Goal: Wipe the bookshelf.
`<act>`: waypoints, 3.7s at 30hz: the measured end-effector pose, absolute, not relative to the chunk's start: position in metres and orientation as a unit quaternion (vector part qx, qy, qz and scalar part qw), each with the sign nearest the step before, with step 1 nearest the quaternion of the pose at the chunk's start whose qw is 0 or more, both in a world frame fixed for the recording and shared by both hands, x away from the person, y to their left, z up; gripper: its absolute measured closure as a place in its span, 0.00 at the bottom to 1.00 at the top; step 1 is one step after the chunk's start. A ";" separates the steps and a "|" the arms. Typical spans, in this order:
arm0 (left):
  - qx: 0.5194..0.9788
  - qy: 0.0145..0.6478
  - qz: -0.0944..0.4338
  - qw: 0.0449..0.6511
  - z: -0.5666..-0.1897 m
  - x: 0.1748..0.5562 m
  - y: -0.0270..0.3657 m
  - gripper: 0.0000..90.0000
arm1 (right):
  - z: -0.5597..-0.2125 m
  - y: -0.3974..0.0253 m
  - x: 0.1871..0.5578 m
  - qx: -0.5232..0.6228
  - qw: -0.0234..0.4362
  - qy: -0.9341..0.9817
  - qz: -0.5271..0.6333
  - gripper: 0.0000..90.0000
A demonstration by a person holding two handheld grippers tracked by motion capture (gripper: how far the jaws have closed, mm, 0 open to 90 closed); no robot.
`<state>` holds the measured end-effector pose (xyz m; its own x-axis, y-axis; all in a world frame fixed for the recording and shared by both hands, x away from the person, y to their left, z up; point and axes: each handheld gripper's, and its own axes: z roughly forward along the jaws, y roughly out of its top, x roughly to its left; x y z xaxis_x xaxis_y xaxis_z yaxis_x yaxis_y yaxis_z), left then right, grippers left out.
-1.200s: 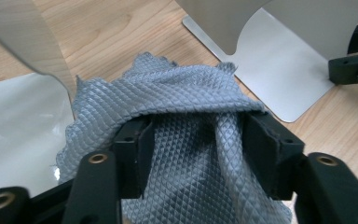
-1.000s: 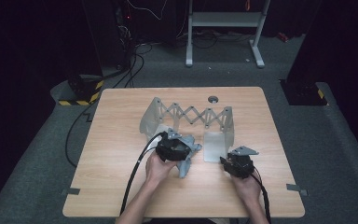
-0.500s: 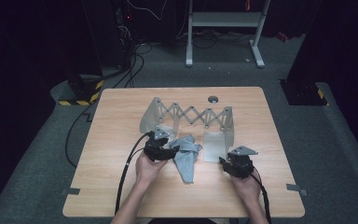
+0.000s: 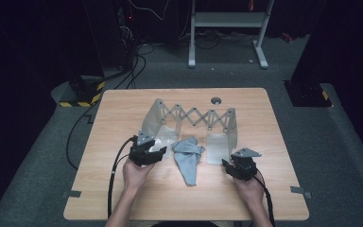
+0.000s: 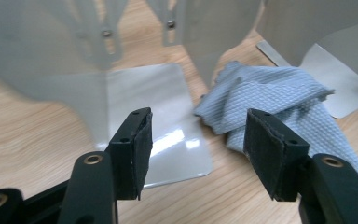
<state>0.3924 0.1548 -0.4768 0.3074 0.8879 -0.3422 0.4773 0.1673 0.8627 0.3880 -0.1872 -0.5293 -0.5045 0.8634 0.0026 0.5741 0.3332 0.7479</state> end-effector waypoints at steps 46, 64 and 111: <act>0.607 0.597 0.281 0.444 -0.537 0.426 0.165 0.94 | -0.529 -0.186 0.400 0.462 0.204 0.785 0.360 0.84; 0.590 0.595 0.309 0.449 -0.542 0.402 0.164 0.69 | -0.529 -0.175 0.409 0.459 0.207 0.788 0.354 0.57; 0.573 0.625 0.259 0.464 -0.541 0.407 0.173 0.43 | -0.527 -0.062 0.419 0.301 0.157 0.869 0.361 0.54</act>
<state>0.4074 0.1726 -0.5406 0.0861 0.9552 -0.2831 0.4754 0.2103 0.8543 0.4195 -0.0622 -0.5268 -0.7700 0.6356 -0.0553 0.4089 0.5582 0.7220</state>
